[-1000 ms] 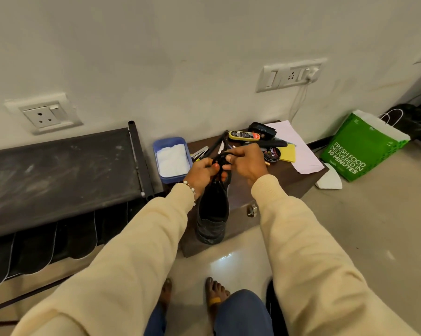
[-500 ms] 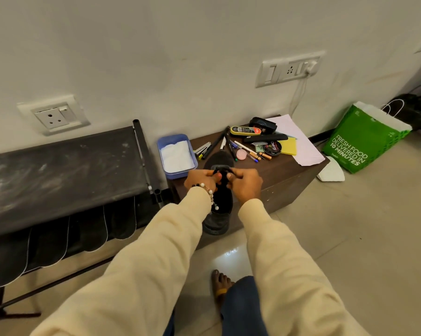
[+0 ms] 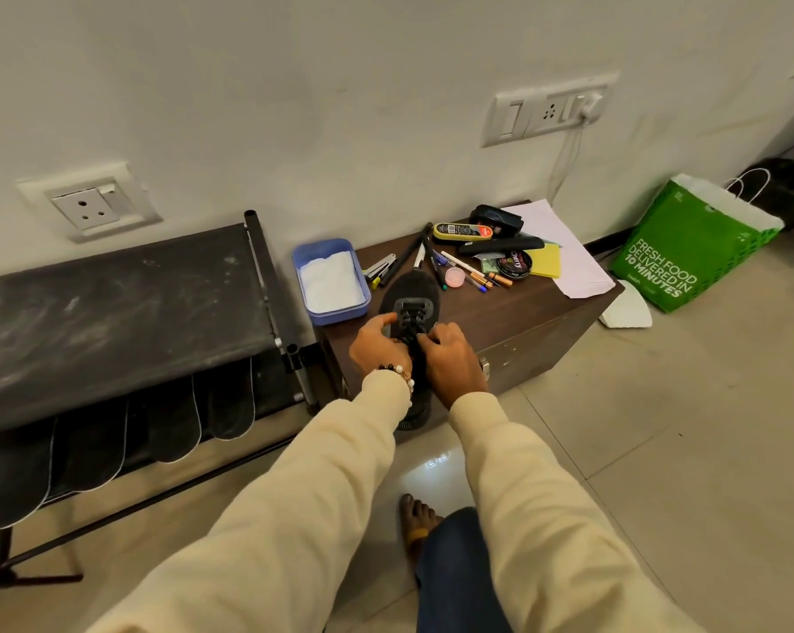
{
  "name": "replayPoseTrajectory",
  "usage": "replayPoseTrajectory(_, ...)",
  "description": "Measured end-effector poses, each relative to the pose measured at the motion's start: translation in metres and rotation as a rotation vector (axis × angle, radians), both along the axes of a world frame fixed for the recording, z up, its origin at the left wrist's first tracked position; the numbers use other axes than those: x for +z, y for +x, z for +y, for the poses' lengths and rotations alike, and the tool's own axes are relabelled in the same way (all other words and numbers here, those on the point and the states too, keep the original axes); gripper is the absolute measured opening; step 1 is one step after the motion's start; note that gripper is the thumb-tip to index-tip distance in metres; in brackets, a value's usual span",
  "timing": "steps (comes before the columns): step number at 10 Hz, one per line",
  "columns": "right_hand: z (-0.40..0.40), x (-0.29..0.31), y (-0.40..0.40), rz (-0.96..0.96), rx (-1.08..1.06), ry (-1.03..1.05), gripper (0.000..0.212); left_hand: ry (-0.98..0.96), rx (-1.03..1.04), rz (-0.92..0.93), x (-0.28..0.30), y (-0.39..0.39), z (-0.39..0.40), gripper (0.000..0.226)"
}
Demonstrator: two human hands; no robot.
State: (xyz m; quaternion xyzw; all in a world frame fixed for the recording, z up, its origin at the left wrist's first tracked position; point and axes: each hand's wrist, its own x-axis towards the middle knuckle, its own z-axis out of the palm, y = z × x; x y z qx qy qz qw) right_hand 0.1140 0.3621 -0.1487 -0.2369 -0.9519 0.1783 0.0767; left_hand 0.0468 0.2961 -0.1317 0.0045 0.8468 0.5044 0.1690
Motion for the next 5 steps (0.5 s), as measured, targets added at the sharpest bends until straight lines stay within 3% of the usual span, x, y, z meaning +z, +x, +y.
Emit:
replayPoseTrajectory(1,0.005,-0.008,0.001,-0.003,0.017,0.059,0.022,-0.098,-0.190,0.169,-0.001,0.002,-0.008,0.033)
replayPoseTrajectory(2,0.010,-0.013,0.001,-0.011,0.064,0.108,0.026,-0.140,-0.385,0.195,0.003,-0.001,-0.018,0.034)
replayPoseTrajectory(4,0.013,-0.009,-0.004,0.043,0.048,0.175,0.027,-0.115,-0.646,0.097,0.005,-0.017,-0.030,0.038)
replayPoseTrajectory(5,0.012,-0.009,-0.003,0.037,0.038,0.180,0.026,-0.078,-0.667,0.052,0.002,-0.023,-0.033,0.042)
